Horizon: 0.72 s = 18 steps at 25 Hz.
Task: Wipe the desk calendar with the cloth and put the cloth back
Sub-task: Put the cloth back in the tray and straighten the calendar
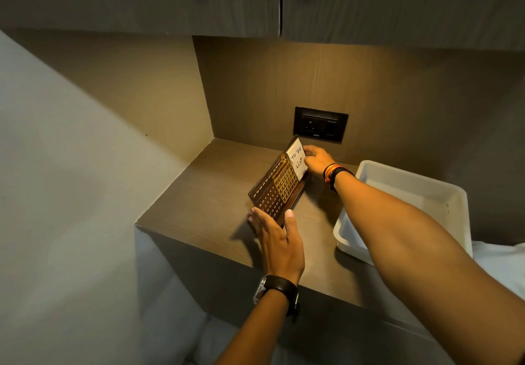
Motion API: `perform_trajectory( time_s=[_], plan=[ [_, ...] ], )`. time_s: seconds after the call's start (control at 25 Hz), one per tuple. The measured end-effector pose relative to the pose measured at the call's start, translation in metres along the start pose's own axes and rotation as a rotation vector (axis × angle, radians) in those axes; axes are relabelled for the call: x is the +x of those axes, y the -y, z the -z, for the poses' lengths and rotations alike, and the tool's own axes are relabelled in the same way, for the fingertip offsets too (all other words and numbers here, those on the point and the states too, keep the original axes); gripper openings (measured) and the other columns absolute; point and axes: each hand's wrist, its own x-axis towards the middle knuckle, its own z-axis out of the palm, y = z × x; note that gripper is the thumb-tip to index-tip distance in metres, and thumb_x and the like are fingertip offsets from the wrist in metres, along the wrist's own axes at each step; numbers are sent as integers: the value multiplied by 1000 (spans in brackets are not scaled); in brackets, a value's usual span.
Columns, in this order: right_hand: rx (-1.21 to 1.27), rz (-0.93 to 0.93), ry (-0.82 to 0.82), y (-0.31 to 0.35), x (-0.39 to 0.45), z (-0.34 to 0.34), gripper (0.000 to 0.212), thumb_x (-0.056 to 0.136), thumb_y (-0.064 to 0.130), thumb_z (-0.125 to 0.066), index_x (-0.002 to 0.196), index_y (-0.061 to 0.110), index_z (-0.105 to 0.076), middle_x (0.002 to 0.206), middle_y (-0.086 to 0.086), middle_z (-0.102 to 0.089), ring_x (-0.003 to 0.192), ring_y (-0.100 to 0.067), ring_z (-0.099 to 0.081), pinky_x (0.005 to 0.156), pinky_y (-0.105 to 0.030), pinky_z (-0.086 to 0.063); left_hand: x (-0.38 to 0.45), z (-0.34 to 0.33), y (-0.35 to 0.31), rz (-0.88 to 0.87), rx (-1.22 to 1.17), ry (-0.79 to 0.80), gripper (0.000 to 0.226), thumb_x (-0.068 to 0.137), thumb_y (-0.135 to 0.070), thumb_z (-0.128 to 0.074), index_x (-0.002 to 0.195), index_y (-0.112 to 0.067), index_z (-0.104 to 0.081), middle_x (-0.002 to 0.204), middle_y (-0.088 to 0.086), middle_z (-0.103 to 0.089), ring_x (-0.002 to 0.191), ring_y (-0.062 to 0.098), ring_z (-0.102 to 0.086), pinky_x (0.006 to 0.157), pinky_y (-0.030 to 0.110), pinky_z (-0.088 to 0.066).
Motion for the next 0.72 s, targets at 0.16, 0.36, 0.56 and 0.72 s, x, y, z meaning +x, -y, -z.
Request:
perform_trajectory(
  time_s=[0.16,0.36,0.56,0.72],
  plan=[
    [52,-19,-48,-2,-10,10,45,96,2,-47,139,10,-57,136,-14,-65,129,-30,-60,106,-45,-50,6,16,-3,3,-126,27,88,101,-59,-40,162,-20,10,165,12,-26,146,27,-36,119,48,-35],
    [199,5,-212,-11,-61,18,42,100,6,-47,140,12,-56,135,-11,-66,122,-25,-64,81,-23,-51,71,65,-12,-10,-51,14,93,90,-75,-26,163,-26,3,169,5,-22,150,27,-33,118,45,-32],
    [319,-60,-306,-21,-110,-9,39,101,9,-46,139,12,-56,137,-13,-65,125,-29,-64,97,-36,-56,138,93,-17,-24,84,111,85,95,-72,-26,163,-24,-9,170,5,-23,154,29,-26,123,50,-23],
    [346,-107,-364,-19,-126,-36,40,100,6,-45,137,11,-58,135,-13,-66,125,-30,-63,98,-36,-53,160,94,-5,-20,131,169,86,96,-71,-28,163,-22,-8,169,6,-25,153,31,-28,122,52,-25]
  ],
)
